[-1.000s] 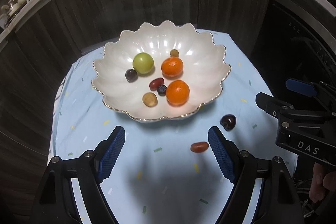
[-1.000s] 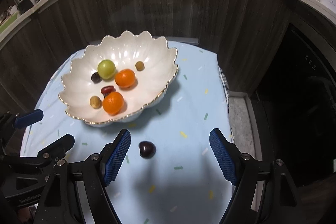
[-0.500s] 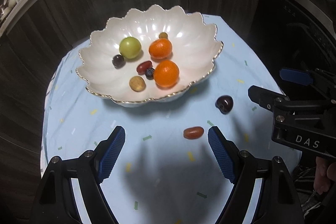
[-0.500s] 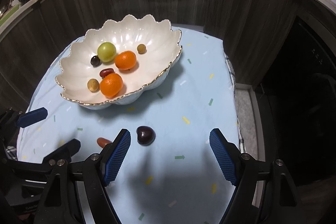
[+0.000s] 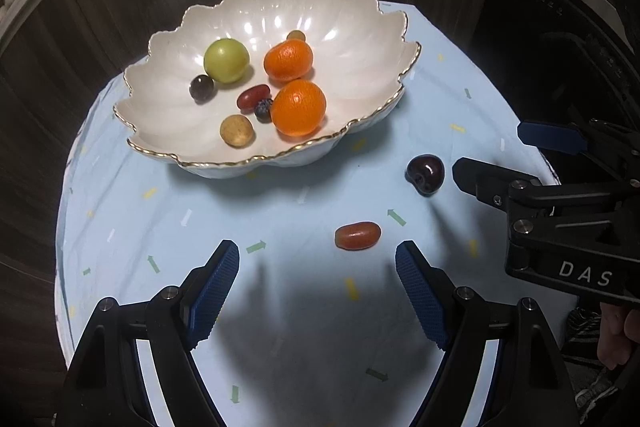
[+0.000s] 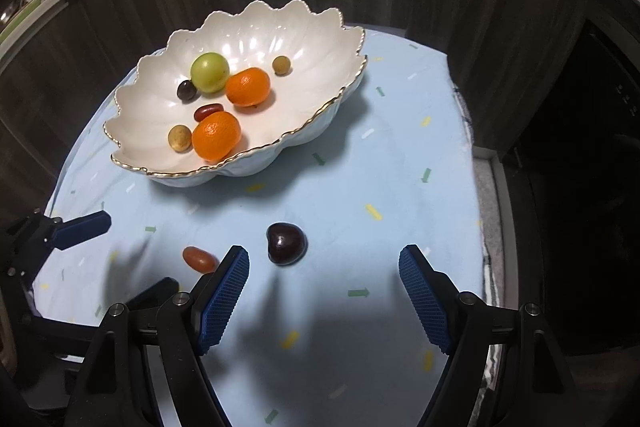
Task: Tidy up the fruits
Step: 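Withdraw both open tools from the bowl toward the remaining date and cherry, then grasp the brown date with the left tool while the right tool grasps the dark cherry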
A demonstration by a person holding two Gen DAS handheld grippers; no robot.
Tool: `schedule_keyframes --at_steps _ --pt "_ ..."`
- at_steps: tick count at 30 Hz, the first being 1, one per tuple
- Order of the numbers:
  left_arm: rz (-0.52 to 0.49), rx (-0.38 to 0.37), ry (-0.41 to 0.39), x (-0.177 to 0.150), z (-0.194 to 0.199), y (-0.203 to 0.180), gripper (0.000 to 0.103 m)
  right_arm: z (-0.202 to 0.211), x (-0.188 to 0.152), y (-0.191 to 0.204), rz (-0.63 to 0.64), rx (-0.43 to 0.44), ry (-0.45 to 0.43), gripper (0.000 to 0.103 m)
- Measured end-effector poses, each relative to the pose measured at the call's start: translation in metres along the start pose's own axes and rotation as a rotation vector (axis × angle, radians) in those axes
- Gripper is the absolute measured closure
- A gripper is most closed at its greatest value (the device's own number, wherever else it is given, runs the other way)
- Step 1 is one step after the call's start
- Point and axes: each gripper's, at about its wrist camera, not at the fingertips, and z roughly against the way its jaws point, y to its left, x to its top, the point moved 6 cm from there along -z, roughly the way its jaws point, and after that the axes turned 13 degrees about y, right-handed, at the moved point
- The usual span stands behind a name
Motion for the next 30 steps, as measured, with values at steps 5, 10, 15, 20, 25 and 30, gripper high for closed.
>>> schedule_keyframes --at_steps 5,10,15,20,25,30 --pt "-0.001 0.0 0.012 -0.001 -0.01 -0.003 0.023 -0.007 0.004 0.003 0.013 0.018 0.009 0.025" --pt "0.006 0.0 0.021 0.0 -0.02 -0.005 0.027 -0.016 0.004 0.003 0.02 0.033 0.025 0.025" --pt "0.025 0.006 0.023 0.0 -0.029 -0.004 0.028 -0.025 0.004 0.004 0.034 0.046 0.04 0.025" --pt "0.041 0.013 0.025 0.001 -0.037 -0.001 0.031 -0.032 0.005 0.006 0.048 0.047 0.051 0.025" --pt "0.056 0.002 0.007 0.003 -0.039 -0.002 0.031 -0.038 0.007 0.006 0.049 0.056 0.06 0.026" --pt "0.063 -0.015 0.004 0.007 -0.041 -0.004 0.035 -0.043 0.008 0.005 0.044 0.067 0.071 0.031"
